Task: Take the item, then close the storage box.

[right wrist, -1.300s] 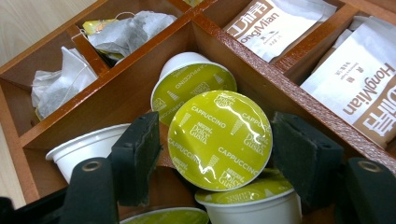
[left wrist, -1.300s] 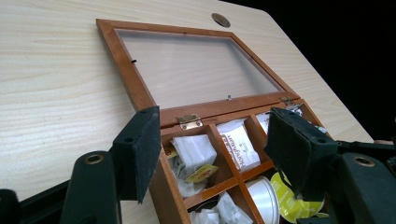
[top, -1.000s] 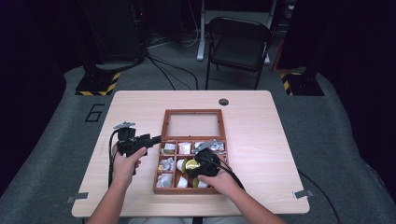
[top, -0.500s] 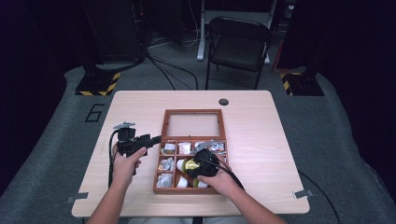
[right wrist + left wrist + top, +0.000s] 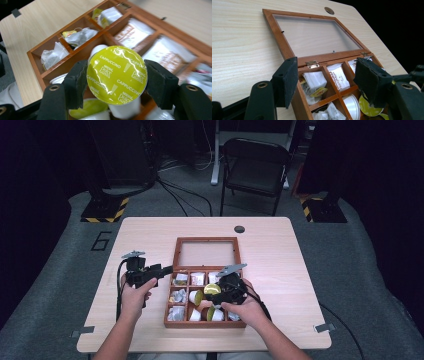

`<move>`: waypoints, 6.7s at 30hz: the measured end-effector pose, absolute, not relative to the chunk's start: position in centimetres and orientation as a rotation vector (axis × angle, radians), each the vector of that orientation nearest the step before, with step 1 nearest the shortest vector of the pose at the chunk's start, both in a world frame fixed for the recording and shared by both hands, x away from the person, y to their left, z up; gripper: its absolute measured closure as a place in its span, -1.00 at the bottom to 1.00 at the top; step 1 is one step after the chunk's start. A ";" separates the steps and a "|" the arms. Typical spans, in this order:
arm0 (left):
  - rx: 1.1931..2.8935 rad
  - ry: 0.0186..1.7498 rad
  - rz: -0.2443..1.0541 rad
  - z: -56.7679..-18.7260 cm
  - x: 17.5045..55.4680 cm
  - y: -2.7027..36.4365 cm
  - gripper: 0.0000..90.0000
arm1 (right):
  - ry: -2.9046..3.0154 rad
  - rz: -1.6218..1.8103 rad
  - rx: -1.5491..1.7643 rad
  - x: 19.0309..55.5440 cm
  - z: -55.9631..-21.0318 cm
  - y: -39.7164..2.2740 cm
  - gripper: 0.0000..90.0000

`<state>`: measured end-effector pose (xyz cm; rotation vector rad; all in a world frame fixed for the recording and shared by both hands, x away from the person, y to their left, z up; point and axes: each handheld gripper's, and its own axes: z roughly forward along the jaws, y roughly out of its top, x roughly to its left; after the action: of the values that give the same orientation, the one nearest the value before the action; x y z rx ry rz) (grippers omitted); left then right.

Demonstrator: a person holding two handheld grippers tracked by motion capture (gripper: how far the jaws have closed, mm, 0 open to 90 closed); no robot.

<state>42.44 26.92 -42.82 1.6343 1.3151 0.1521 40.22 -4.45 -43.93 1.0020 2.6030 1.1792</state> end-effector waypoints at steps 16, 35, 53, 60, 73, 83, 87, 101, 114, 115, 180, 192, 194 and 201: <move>1.641 1.321 0.144 -43.0 42.5 26.9 -0.21 | 2.287 1.099 1.339 42.0 -43.7 -16.7 -0.17; 1.649 1.325 0.149 -43.2 42.6 27.1 -0.21 | 2.111 0.910 1.587 44.0 -47.9 -23.1 -0.17; 1.629 1.331 0.152 -43.2 42.6 27.4 -0.21 | 2.120 0.879 1.630 44.3 -49.2 -23.3 -0.17; 1.637 1.329 0.151 -43.3 42.7 27.5 -0.21 | 2.104 0.876 1.645 44.3 -49.1 -23.2 -0.21; 1.634 1.333 0.151 -43.4 42.7 27.4 -0.22 | 2.030 0.932 1.618 43.6 -47.7 -23.4 -0.33; 1.639 1.336 0.144 -43.5 43.0 27.4 -0.22 | 2.049 0.962 1.552 43.0 -46.7 -22.2 -0.34; 1.647 1.345 0.141 -43.7 43.1 27.3 -0.24 | 2.065 0.990 1.531 42.9 -46.1 -21.8 -0.34; 1.733 1.322 0.153 -44.2 44.5 25.5 -0.32 | 2.205 1.066 1.365 43.1 -43.0 -16.6 -0.33; 1.783 1.320 0.155 -45.0 45.4 24.5 -0.29 | 2.291 1.116 1.315 44.3 -42.0 -14.2 -0.28; 1.785 1.322 0.158 -45.0 45.5 24.5 -0.28 | 2.293 1.116 1.302 44.5 -41.8 -14.0 -0.26; 1.782 1.446 0.135 -48.0 51.2 24.2 -0.25 | 2.289 1.087 1.518 52.1 -45.8 -11.8 -0.25; 1.802 1.466 0.147 -48.4 51.4 24.0 -0.29 | 2.299 1.048 1.591 52.5 -46.6 -10.8 -0.29; 1.799 1.473 0.136 -48.6 51.5 23.8 -0.30 | 2.302 1.040 1.590 52.6 -46.8 -10.6 -0.32; 1.809 1.473 0.131 -48.9 51.6 23.6 -0.35 | 2.315 1.023 1.608 52.8 -47.2 -10.2 -0.36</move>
<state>51.61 23.58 -48.86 1.8094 1.4727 0.1314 52.76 -10.22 -47.24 1.6078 2.3148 1.0226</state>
